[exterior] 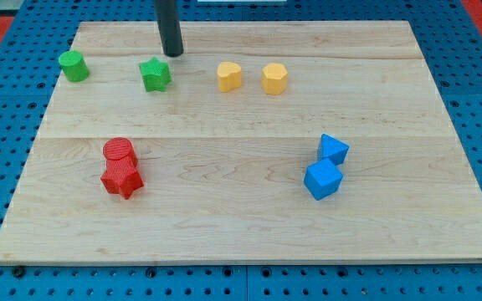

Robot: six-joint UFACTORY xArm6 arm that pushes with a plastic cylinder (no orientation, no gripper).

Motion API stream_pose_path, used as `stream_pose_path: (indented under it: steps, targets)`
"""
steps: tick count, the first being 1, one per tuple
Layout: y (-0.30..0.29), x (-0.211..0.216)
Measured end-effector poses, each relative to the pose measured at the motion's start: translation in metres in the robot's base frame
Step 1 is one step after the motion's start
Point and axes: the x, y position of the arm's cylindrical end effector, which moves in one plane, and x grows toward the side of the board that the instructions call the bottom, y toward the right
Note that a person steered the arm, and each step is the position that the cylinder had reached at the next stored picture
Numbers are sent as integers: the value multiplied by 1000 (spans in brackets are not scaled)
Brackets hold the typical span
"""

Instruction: Move the green circle towards the down

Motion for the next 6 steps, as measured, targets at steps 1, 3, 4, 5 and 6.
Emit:
stream_pose_path:
  steps: [1, 3, 4, 5, 6]
  targets:
    - [-73, -26]
    - [-189, 9]
    - [-164, 38]
    - [-143, 56]
    - [-188, 50]
